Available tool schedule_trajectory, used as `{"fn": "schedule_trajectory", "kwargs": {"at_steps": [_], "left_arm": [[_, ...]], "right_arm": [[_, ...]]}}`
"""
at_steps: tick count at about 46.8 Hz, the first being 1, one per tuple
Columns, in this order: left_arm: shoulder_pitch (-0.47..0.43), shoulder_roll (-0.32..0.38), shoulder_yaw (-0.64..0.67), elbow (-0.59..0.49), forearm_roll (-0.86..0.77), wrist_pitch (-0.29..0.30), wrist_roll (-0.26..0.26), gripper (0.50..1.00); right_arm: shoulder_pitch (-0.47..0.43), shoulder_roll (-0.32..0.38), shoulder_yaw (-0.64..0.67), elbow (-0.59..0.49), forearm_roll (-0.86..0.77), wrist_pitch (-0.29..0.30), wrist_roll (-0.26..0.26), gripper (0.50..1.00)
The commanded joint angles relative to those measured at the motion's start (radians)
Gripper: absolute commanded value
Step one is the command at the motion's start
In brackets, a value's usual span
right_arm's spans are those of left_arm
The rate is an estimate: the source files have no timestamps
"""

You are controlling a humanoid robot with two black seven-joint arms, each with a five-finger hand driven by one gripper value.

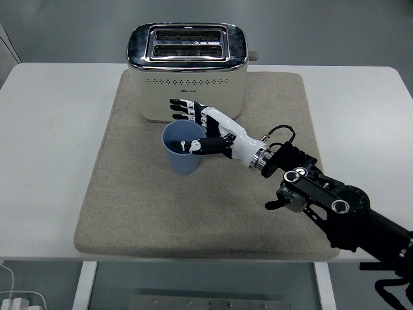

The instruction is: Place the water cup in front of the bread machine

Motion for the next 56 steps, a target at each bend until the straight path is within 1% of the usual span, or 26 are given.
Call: {"fn": "schedule_trajectory", "kwargs": {"at_steps": [1, 8, 12, 15, 20, 23, 27, 30, 32, 36, 39, 44, 49, 52, 56], "left_arm": [[0.0, 0.0, 0.0, 0.0, 0.0, 0.0, 0.0, 1.0], [0.0, 0.0, 0.0, 0.0, 0.0, 0.0, 0.0, 1.0], [0.0, 0.0, 0.0, 0.0, 0.0, 0.0, 0.0, 1.0], [0.0, 0.0, 0.0, 0.0, 0.0, 0.0, 0.0, 1.0], [0.0, 0.0, 0.0, 0.0, 0.0, 0.0, 0.0, 1.0], [0.0, 0.0, 0.0, 0.0, 0.0, 0.0, 0.0, 1.0], [0.0, 0.0, 0.0, 0.0, 0.0, 0.0, 0.0, 1.0], [0.0, 0.0, 0.0, 0.0, 0.0, 0.0, 0.0, 1.0], [0.0, 0.0, 0.0, 0.0, 0.0, 0.0, 0.0, 1.0], [0.0, 0.0, 0.0, 0.0, 0.0, 0.0, 0.0, 1.0], [0.0, 0.0, 0.0, 0.0, 0.0, 0.0, 0.0, 1.0], [0.0, 0.0, 0.0, 0.0, 0.0, 0.0, 0.0, 1.0], [0.0, 0.0, 0.0, 0.0, 0.0, 0.0, 0.0, 1.0], [0.0, 0.0, 0.0, 0.0, 0.0, 0.0, 0.0, 1.0], [0.0, 0.0, 0.0, 0.0, 0.0, 0.0, 0.0, 1.0]], "right_arm": [[0.0, 0.0, 0.005, 0.0, 0.001, 0.0, 0.001, 0.921], [0.007, 0.0, 0.008, 0.001, 0.001, 0.005, 0.001, 0.921], [0.009, -0.015, 0.009, 0.003, 0.001, 0.007, 0.009, 0.921], [0.01, -0.023, 0.012, 0.003, 0.001, 0.031, 0.041, 0.921], [0.013, -0.054, 0.019, 0.005, 0.002, 0.108, 0.098, 0.921], [0.013, -0.069, 0.031, 0.006, 0.002, 0.131, 0.112, 0.921], [0.015, -0.081, 0.051, 0.005, 0.002, 0.137, 0.113, 0.921], [0.015, -0.106, 0.06, 0.006, 0.002, 0.14, 0.115, 0.921], [0.015, -0.123, 0.06, 0.006, 0.002, 0.154, 0.123, 0.921], [0.012, -0.161, 0.062, 0.006, 0.002, 0.194, 0.152, 0.921], [0.004, -0.202, 0.062, 0.011, 0.01, 0.223, 0.184, 0.921], [-0.013, -0.273, 0.054, 0.011, 0.041, 0.293, 0.239, 0.921], [-0.04, -0.34, 0.058, 0.009, 0.047, 0.358, 0.264, 0.921], [-0.047, -0.37, 0.058, 0.005, 0.047, 0.365, 0.272, 0.923], [-0.045, -0.385, 0.063, -0.015, 0.048, 0.355, 0.271, 0.924]]}}
